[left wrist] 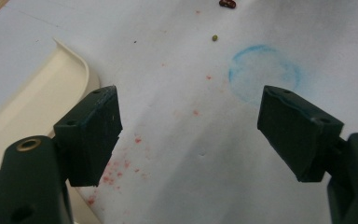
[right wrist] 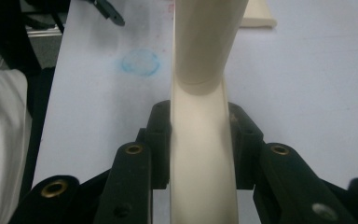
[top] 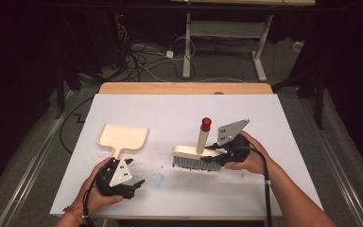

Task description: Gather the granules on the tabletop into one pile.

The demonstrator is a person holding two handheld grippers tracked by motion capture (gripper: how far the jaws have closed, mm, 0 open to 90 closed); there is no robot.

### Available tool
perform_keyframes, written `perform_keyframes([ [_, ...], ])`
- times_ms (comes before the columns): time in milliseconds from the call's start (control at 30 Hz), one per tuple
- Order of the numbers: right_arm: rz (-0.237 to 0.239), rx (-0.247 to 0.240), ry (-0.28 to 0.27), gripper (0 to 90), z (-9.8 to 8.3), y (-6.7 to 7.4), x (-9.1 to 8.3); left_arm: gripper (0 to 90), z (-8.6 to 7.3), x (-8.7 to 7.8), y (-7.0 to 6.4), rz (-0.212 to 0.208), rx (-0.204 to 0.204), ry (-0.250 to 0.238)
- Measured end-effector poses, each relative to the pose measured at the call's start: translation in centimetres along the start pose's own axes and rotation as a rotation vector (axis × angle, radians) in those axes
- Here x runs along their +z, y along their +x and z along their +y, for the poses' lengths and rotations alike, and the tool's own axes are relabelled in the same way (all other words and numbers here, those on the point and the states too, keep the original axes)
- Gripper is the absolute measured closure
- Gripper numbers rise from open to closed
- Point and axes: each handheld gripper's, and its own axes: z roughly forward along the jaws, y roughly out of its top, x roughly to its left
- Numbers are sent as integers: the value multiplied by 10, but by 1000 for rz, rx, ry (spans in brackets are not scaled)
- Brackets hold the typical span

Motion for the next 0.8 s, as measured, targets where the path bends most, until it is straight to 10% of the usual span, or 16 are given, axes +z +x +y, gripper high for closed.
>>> perform_keyframes([
  [800,17,-143,119,675,68,-4,63,209,-2,1,-1,-16,1,14],
])
